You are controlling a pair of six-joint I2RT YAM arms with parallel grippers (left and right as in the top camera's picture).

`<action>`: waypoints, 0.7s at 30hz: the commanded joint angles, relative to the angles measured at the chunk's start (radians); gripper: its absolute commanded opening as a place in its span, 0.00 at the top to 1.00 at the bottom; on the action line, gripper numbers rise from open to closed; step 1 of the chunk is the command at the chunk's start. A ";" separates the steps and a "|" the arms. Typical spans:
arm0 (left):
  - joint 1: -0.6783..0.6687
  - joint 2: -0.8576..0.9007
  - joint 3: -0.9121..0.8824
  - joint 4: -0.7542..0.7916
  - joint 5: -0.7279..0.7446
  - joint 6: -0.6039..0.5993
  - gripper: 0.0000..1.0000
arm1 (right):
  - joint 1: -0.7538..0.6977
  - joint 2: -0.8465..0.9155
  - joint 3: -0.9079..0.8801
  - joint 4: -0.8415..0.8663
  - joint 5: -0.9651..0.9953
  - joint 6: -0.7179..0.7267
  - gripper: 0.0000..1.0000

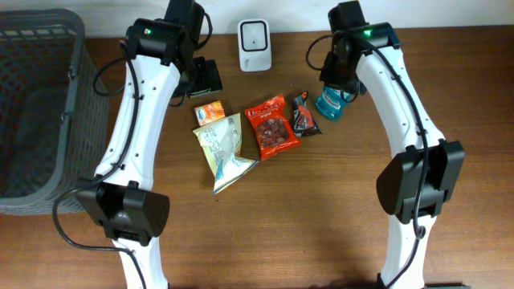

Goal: Scan the item barcode
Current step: 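Lift the bottle with the right gripper and hold it before the scanner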

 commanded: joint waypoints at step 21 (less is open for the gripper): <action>0.002 -0.020 0.015 -0.001 -0.004 -0.001 0.01 | -0.062 0.012 0.053 0.001 -0.066 -0.397 0.07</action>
